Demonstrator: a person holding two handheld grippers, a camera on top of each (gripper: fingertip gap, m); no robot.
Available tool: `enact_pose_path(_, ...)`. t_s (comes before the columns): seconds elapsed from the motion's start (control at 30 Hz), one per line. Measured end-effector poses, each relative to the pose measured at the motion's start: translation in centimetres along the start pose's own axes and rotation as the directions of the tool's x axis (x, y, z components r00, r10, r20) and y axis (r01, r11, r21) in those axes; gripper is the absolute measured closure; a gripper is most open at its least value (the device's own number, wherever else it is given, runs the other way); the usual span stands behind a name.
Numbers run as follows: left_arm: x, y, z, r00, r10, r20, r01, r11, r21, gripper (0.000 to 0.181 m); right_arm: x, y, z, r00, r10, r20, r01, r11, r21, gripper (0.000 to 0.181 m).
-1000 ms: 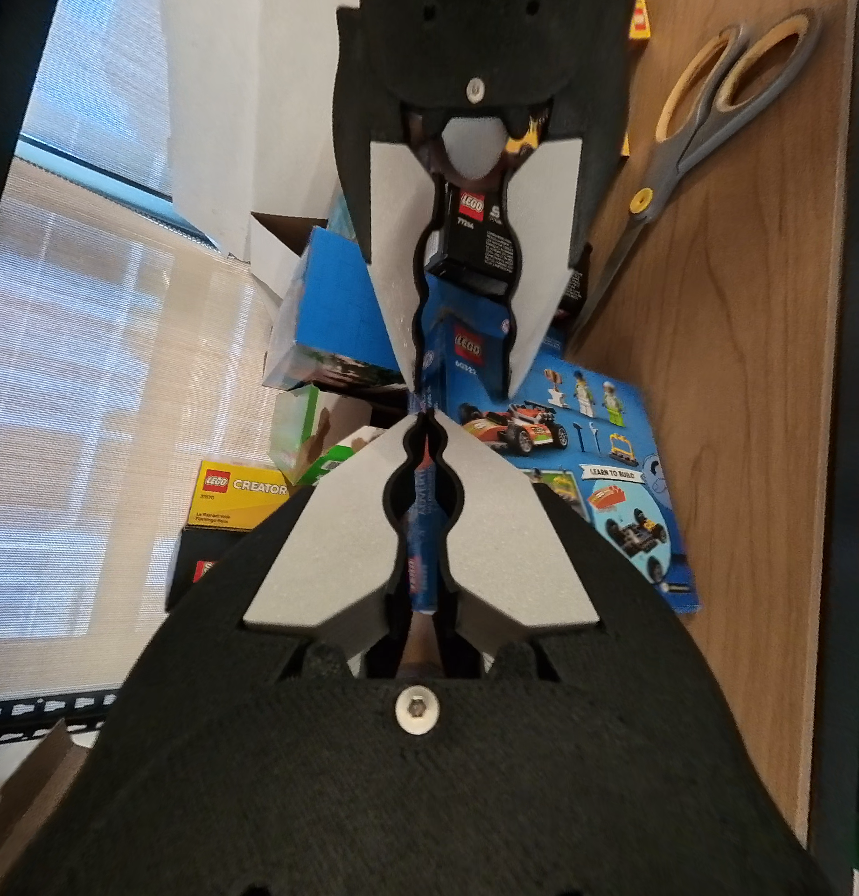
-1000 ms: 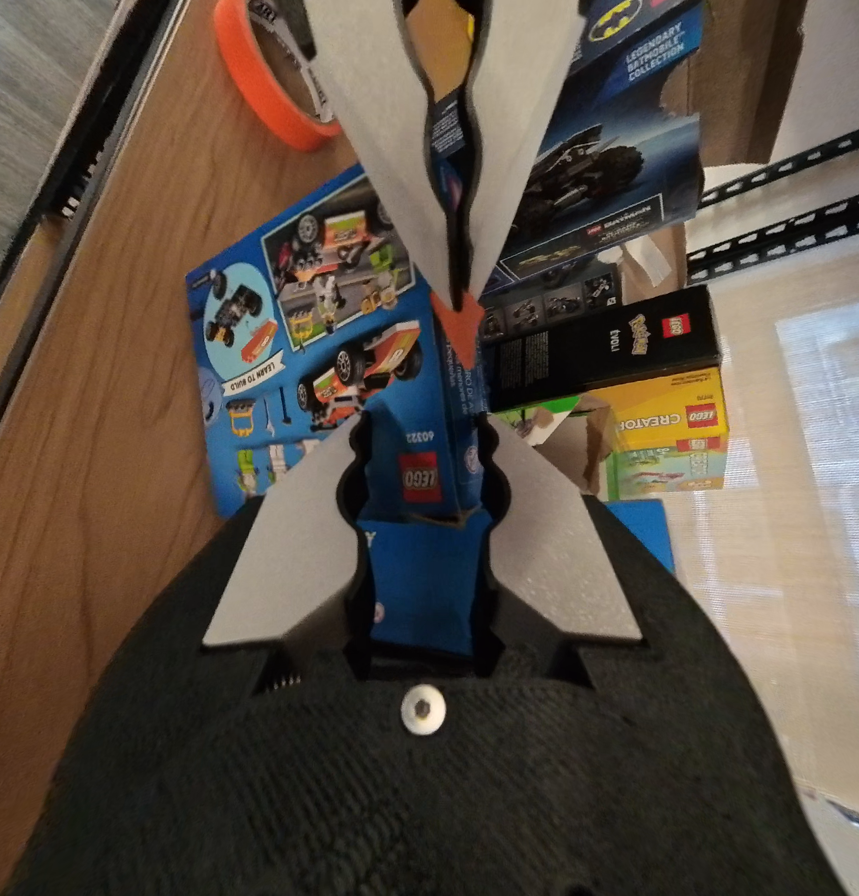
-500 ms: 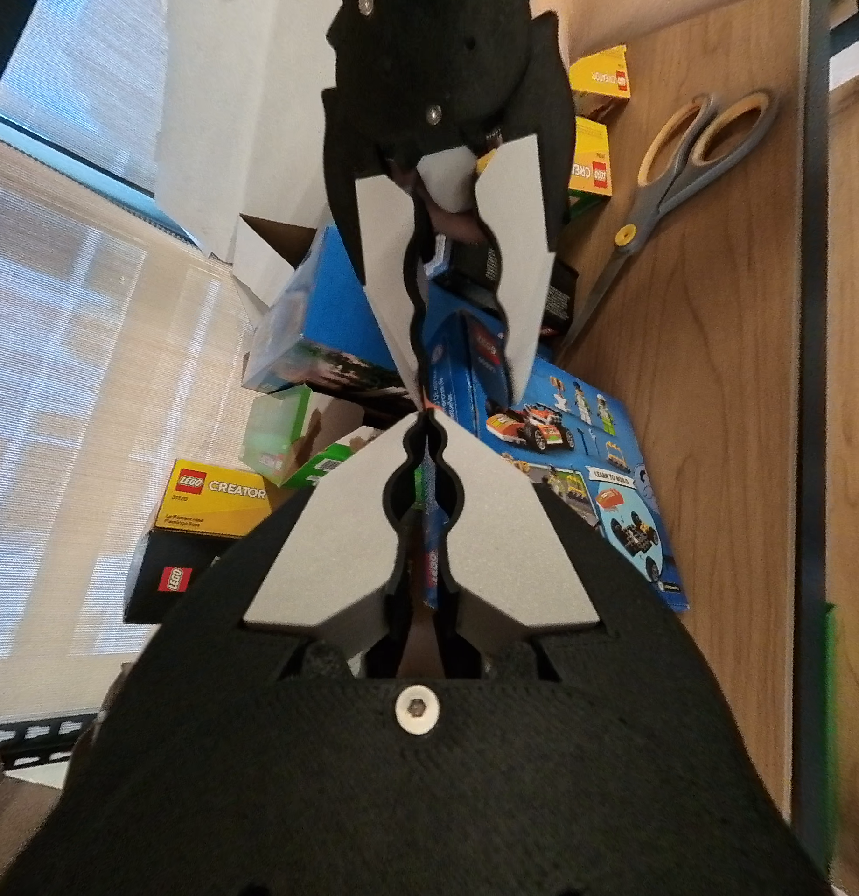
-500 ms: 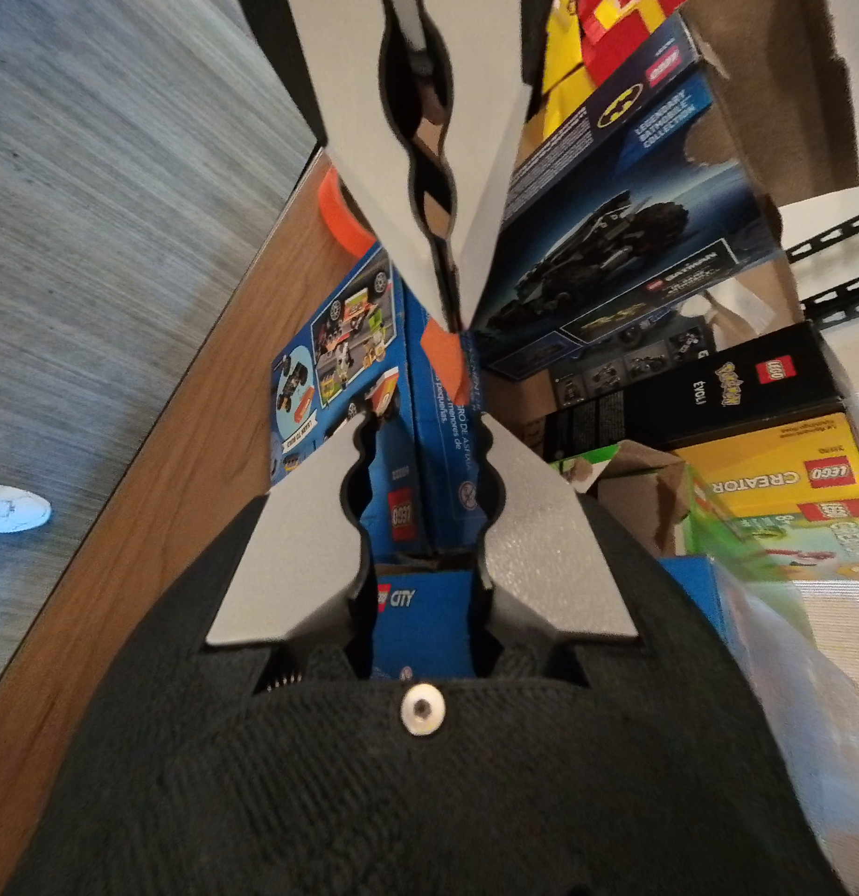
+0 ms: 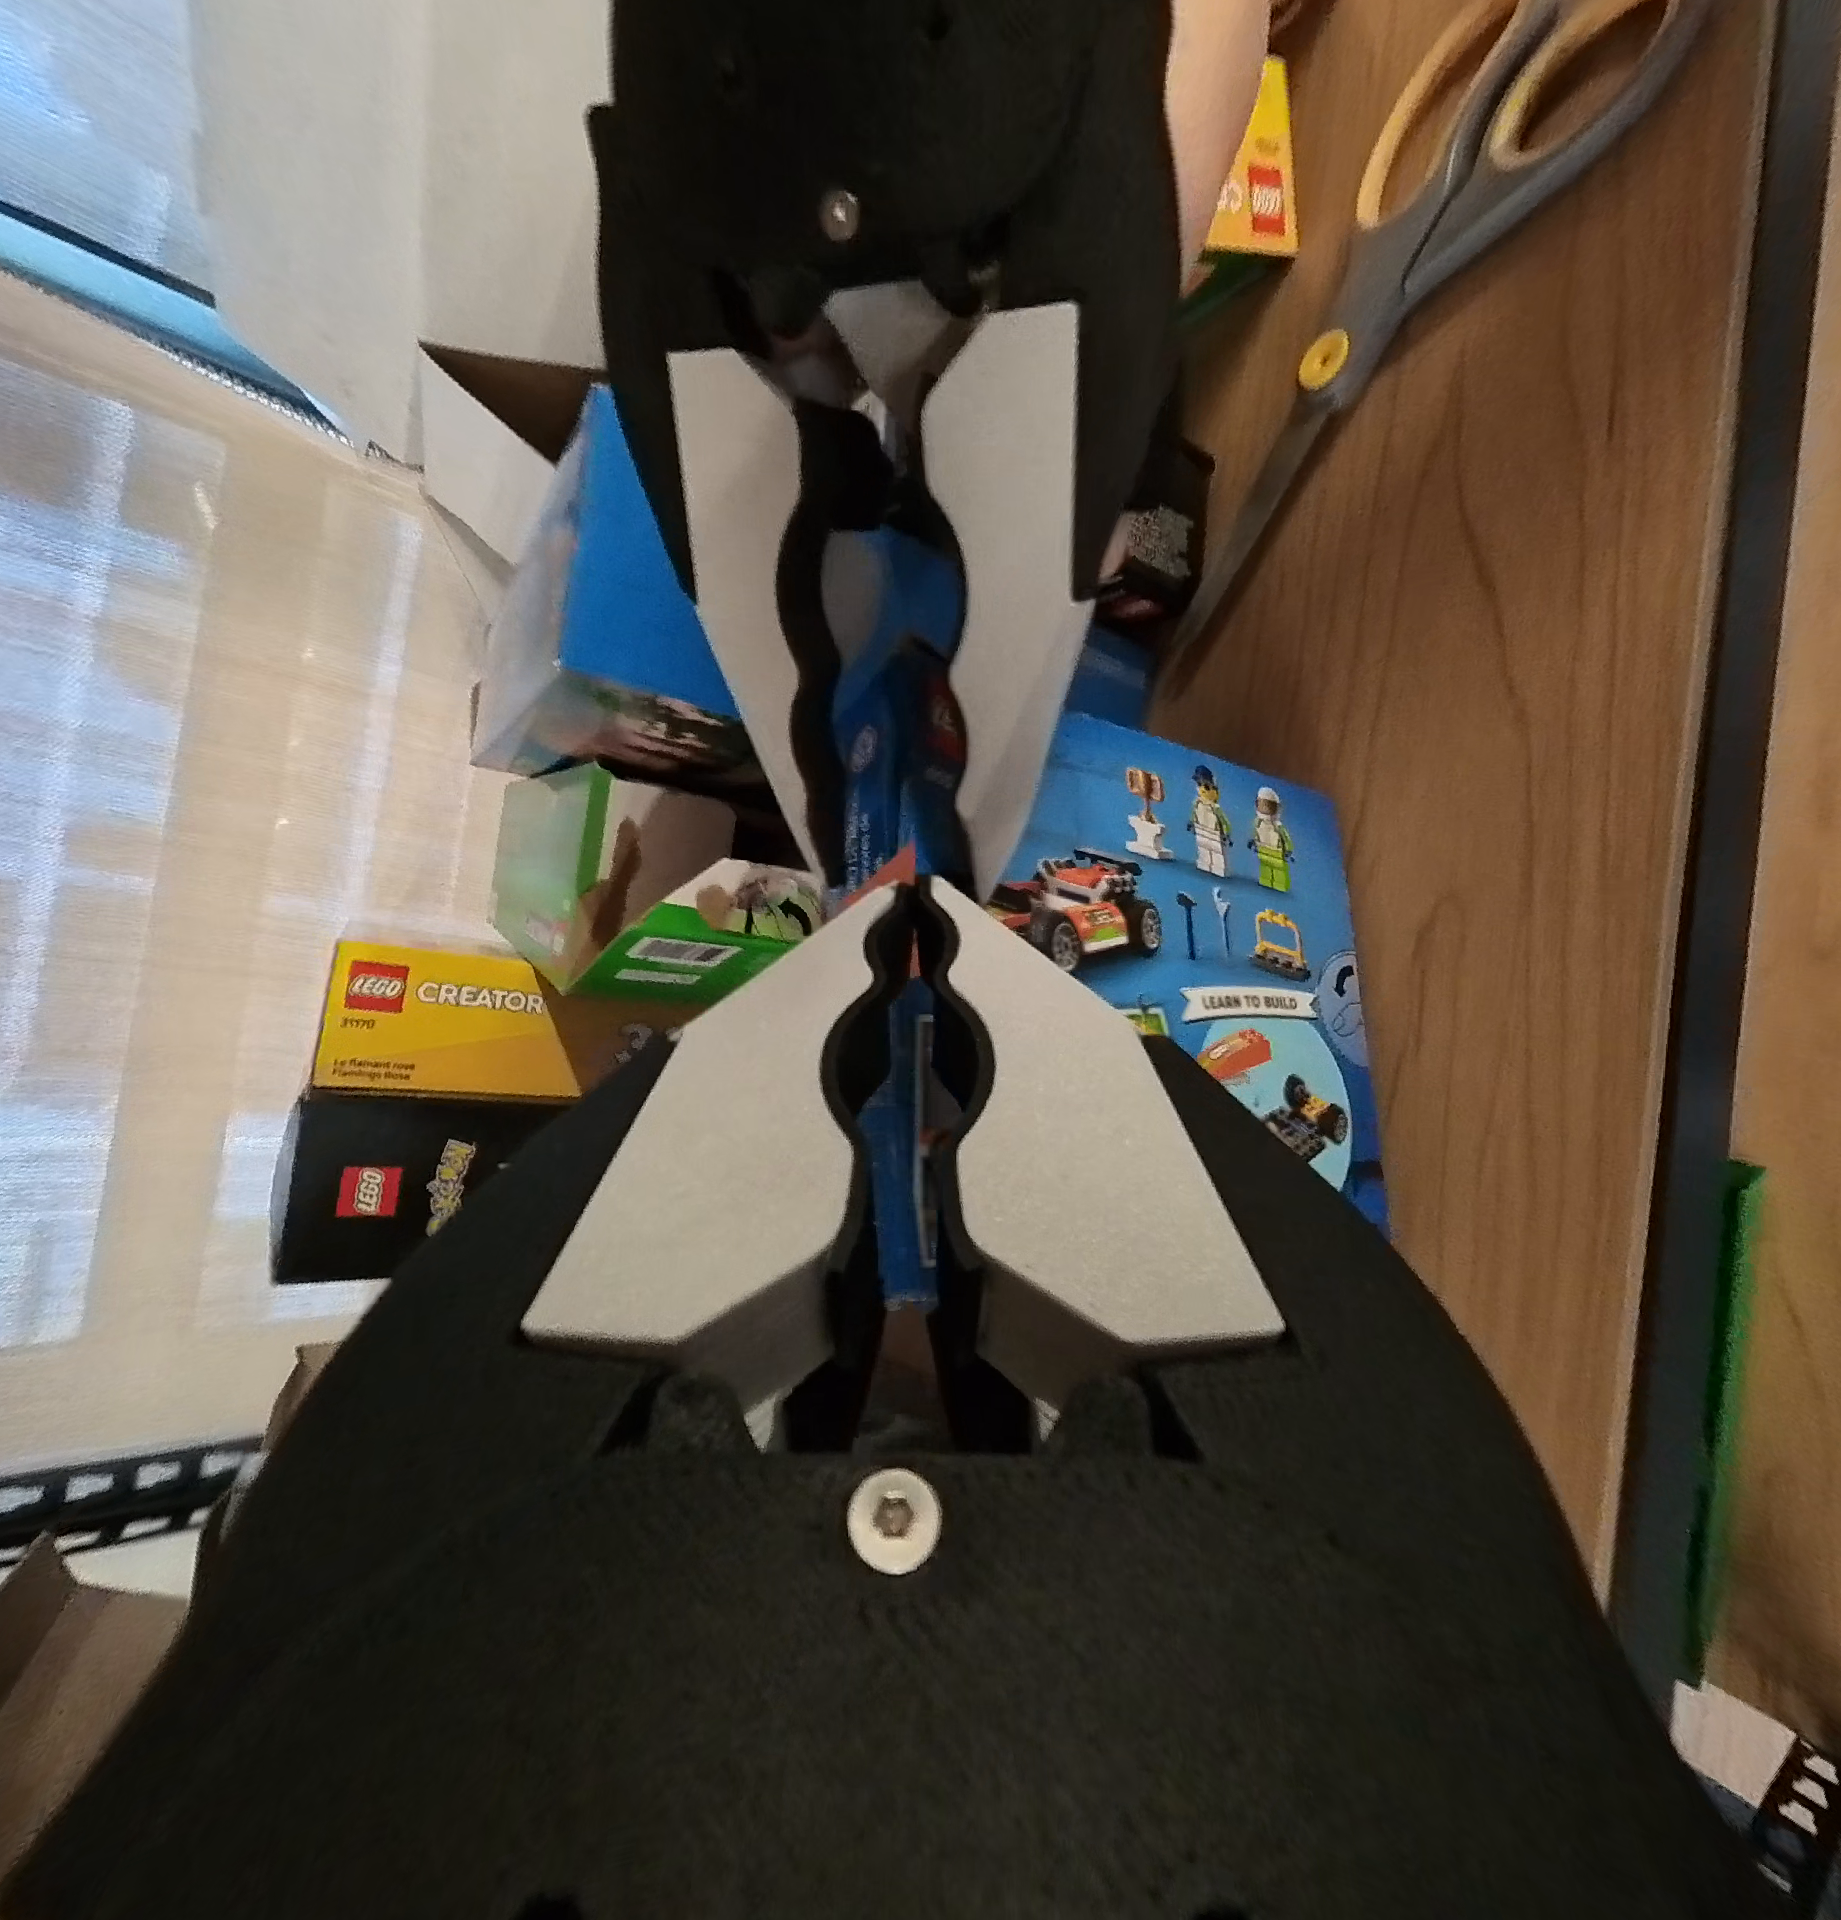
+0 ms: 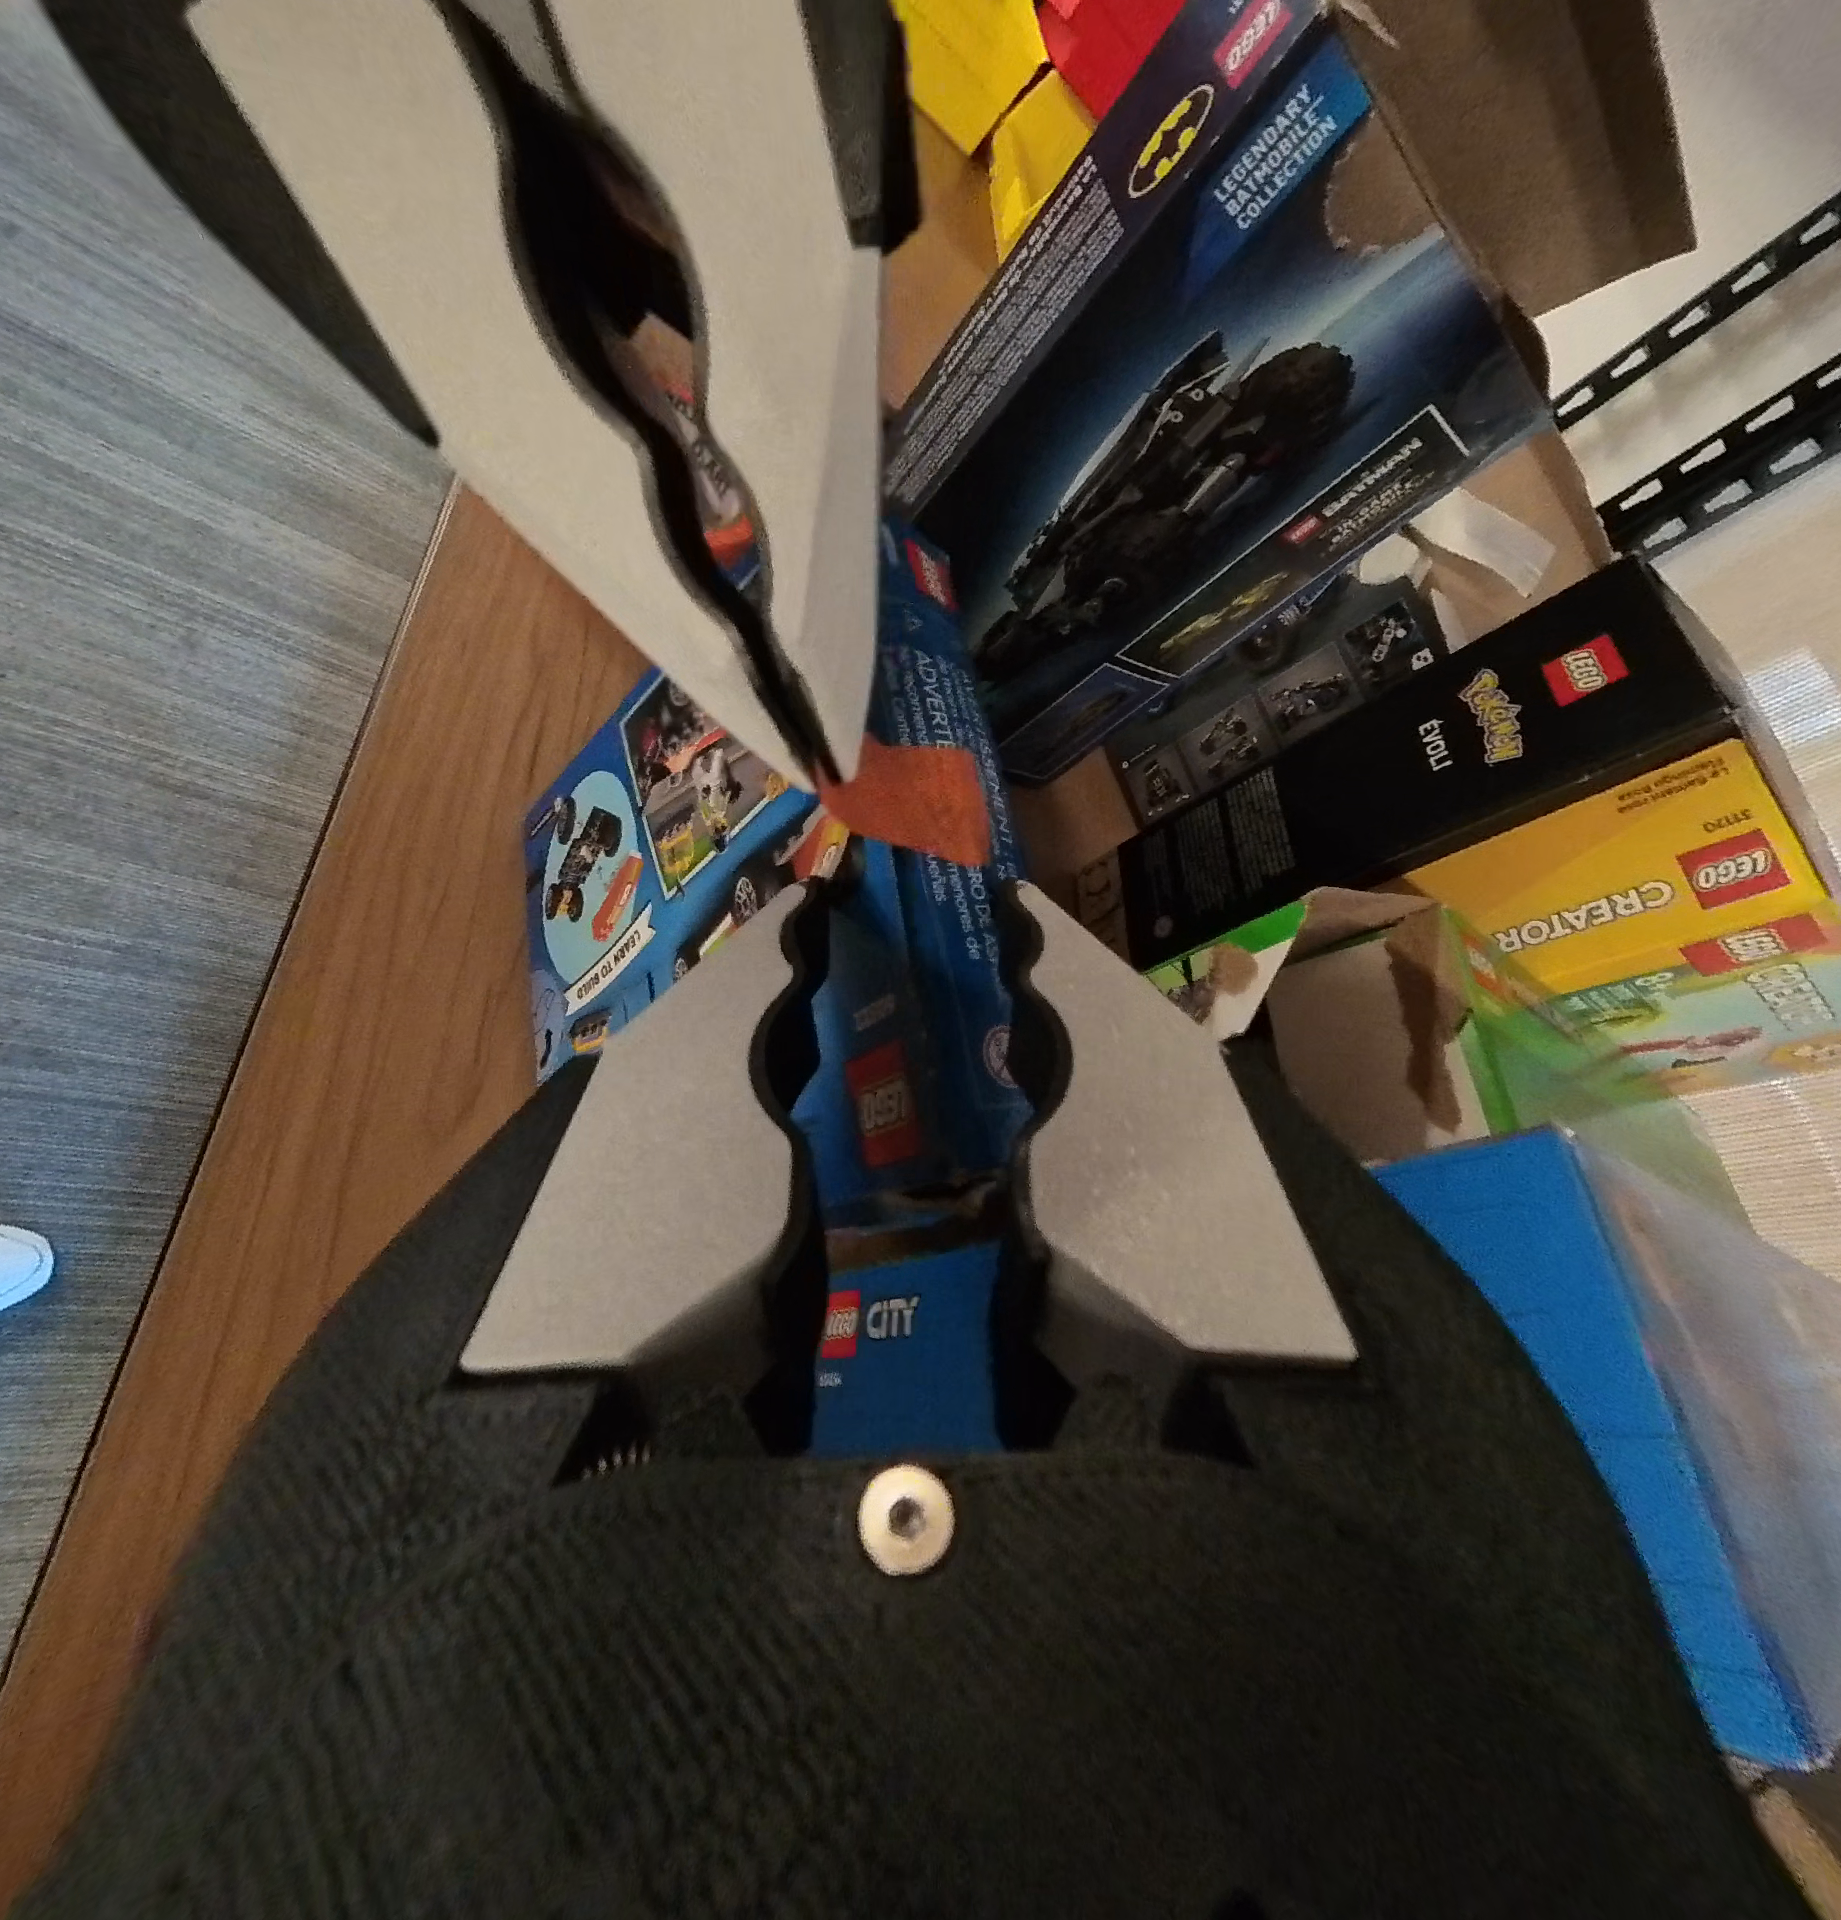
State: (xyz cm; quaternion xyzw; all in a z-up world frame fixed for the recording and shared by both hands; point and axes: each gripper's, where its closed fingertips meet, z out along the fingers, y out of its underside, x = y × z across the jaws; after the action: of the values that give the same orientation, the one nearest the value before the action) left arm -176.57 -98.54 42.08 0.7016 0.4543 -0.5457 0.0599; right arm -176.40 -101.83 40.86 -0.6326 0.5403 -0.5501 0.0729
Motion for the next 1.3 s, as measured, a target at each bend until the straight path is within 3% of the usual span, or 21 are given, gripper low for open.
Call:
enact_pose_path(0.23, 0.7, 0.3, 0.4, 0.998, -0.023, 0.056, 0.025, 0.999, -0.028, 0.181, -0.2, 0.0, -0.1, 1.0, -0.013, -0.024, 0.013, 1.0, -0.007, 0.149)
enact_pose_path(0.57, 1.1, 0.7, 0.7, 0.989, 0.057, 0.135, -0.048, 0.996, -0.069, 0.181, -0.4, 0.0, -0.2, 0.999, -0.019, -0.028, 0.019, 1.0, -0.016, 0.148)
enact_pose_path(0.77, 0.9, 0.3, 0.5, 0.989, 0.032, 0.148, -0.027, 0.999, -0.036, 0.181, -0.5, 0.2, -0.1, 0.995, -0.083, -0.052, 0.081, 0.996, -0.045, 0.145)
enact_pose_path(1.0, -0.2, -0.1, -0.1, 0.986, -0.062, 0.155, 0.06, 0.998, 0.017, 0.181, 0.0, -0.1, -0.1, 0.997, 0.073, -0.032, -0.072, 0.997, 0.024, 0.148)
enact_pose_path(1.3, -1.9, 0.2, -0.4, 0.983, -0.107, 0.147, 0.103, 0.994, 0.034, 0.181, -0.2, -0.6, -0.6, 0.995, 0.093, -0.03, -0.09, 0.994, 0.068, 0.141)
